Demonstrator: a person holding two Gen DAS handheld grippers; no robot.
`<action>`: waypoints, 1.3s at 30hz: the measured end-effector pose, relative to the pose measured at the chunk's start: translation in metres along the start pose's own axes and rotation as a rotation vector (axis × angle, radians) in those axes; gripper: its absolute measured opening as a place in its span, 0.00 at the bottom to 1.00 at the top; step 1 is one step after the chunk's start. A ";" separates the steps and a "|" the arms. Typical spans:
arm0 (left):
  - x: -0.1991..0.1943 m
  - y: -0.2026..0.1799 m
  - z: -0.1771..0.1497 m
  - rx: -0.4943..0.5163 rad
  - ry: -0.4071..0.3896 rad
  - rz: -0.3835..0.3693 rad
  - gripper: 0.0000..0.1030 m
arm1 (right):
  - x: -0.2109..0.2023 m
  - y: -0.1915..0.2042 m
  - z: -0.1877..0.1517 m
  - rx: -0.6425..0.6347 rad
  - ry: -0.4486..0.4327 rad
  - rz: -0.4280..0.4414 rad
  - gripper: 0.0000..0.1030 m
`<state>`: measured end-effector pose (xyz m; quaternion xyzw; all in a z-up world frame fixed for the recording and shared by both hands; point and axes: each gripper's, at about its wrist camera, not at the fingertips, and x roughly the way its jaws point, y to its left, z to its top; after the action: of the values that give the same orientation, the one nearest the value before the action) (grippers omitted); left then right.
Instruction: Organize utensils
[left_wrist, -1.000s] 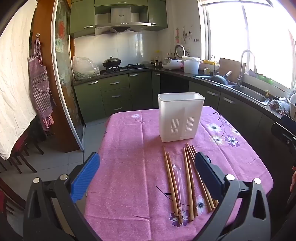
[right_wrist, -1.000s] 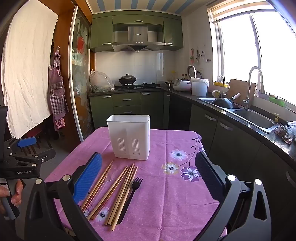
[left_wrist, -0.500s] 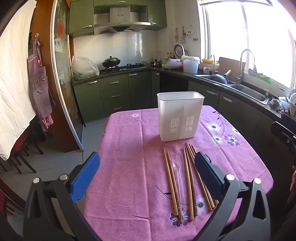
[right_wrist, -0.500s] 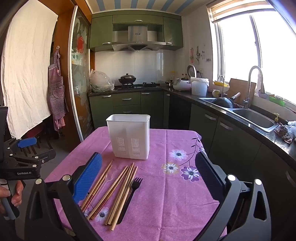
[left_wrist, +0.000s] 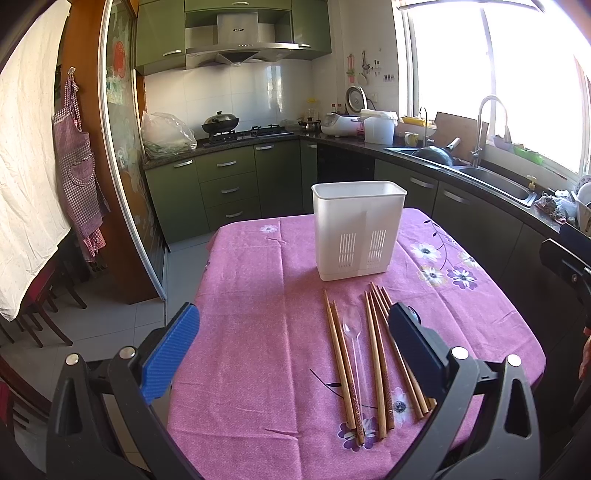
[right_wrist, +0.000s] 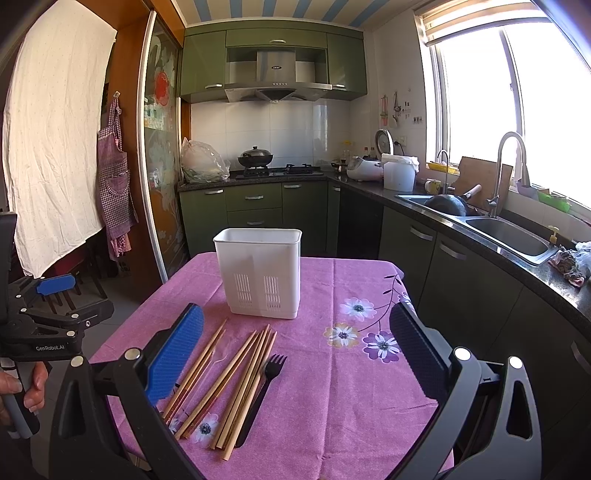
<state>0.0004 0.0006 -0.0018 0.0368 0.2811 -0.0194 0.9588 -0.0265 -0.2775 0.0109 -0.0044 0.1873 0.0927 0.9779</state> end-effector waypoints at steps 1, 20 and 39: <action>0.001 0.000 0.000 0.001 0.001 -0.001 0.95 | 0.004 -0.001 -0.002 0.000 0.001 -0.001 0.96; -0.004 -0.005 -0.006 0.006 0.001 -0.001 0.95 | 0.008 0.003 0.000 0.000 0.007 0.000 0.96; 0.001 -0.004 -0.006 0.008 0.008 -0.005 0.95 | 0.010 0.005 -0.001 -0.001 0.014 0.005 0.96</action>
<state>-0.0021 -0.0027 -0.0076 0.0399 0.2849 -0.0229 0.9574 -0.0192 -0.2711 0.0063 -0.0051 0.1939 0.0953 0.9764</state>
